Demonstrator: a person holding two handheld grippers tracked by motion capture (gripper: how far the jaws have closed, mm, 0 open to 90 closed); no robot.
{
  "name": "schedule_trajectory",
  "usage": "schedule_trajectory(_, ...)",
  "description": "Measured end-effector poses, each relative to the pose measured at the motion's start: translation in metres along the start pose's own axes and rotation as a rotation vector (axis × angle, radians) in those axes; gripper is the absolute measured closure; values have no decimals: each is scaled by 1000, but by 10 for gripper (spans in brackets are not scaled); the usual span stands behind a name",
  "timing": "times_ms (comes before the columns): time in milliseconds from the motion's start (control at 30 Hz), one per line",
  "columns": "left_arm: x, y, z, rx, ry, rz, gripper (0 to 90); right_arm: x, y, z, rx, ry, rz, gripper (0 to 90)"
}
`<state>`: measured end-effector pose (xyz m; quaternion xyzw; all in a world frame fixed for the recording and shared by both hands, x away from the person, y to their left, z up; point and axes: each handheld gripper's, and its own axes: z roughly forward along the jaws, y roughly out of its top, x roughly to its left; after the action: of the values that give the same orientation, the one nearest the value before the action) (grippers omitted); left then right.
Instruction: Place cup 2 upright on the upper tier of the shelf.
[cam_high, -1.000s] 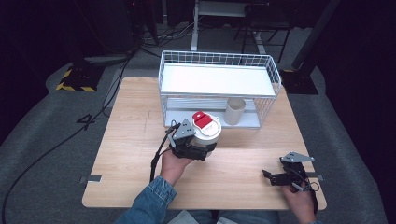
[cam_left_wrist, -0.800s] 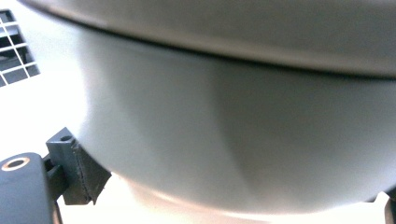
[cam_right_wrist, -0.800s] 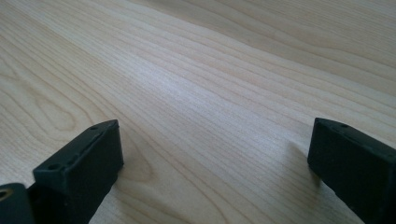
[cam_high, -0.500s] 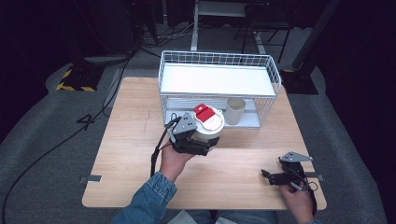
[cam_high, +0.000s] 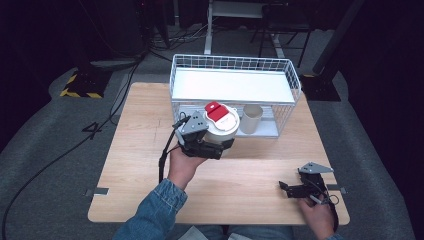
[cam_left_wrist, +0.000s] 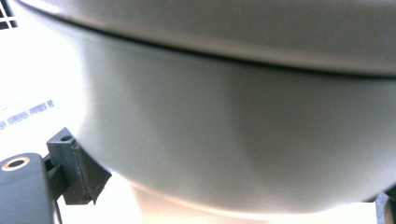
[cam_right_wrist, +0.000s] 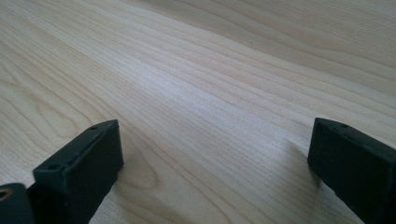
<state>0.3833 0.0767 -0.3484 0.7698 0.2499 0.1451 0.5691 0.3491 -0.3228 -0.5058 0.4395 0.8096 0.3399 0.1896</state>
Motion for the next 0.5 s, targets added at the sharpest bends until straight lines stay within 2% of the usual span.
schedule_trajectory(333, 3, 18, -1, 0, 8, 11, 102, 0, 0, 0, -1, -2, 2, 36)
schedule_trajectory(433, 5, 24, -2, -11, 8, 13, 102, 0, 0, 0, 0, -2, 2, 36)
schedule_trajectory(500, 7, 28, -3, -26, 1, 1, 102, 0, 0, 0, -1, -2, 2, 36)
